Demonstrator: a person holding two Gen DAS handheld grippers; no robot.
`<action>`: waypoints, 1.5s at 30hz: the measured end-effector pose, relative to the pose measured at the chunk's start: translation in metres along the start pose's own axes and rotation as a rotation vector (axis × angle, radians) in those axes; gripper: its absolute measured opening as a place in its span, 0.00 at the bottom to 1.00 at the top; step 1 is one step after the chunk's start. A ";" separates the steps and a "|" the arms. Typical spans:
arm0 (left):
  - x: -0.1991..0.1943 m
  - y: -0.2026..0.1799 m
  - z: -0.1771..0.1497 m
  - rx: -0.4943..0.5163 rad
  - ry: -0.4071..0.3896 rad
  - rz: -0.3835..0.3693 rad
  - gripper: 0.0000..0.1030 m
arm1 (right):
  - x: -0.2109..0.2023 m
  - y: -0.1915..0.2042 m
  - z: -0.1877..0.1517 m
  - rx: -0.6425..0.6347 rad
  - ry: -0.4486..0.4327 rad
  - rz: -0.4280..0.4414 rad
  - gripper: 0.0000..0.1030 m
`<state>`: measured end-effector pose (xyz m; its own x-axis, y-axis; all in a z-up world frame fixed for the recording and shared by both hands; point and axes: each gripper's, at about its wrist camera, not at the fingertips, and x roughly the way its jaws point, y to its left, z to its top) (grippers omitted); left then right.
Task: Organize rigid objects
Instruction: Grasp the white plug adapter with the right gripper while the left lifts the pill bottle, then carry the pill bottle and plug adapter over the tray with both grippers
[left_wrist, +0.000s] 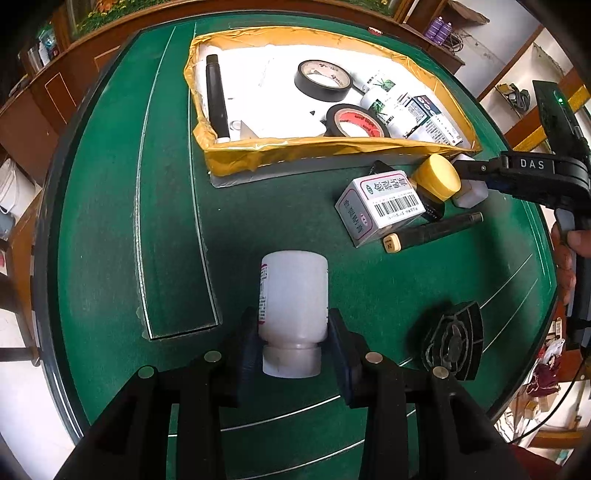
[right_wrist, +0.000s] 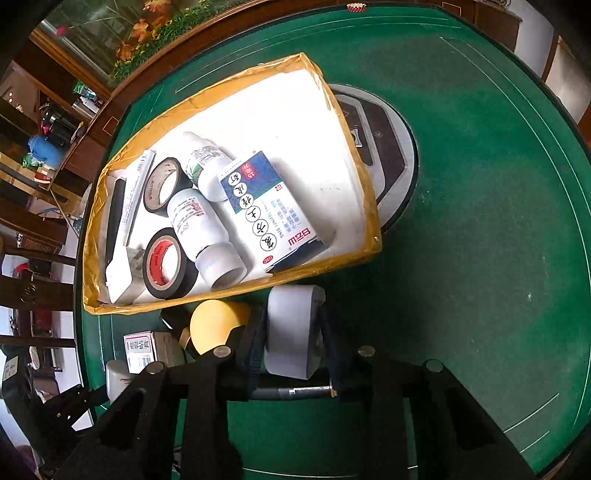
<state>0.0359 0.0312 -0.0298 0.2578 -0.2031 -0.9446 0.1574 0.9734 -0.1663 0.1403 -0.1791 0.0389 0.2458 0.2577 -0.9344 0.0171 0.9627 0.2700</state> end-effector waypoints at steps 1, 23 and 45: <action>0.000 0.000 0.000 0.002 0.000 0.001 0.37 | 0.000 0.000 -0.001 -0.008 0.001 -0.003 0.27; 0.004 -0.008 0.004 0.031 -0.010 0.012 0.37 | -0.016 -0.009 -0.032 -0.068 0.016 -0.028 0.27; 0.002 -0.011 0.002 0.013 -0.026 0.005 0.36 | -0.018 0.006 -0.034 -0.124 0.005 -0.056 0.25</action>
<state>0.0365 0.0196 -0.0289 0.2832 -0.2008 -0.9378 0.1685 0.9730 -0.1575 0.1034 -0.1755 0.0491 0.2433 0.2036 -0.9484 -0.0895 0.9783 0.1871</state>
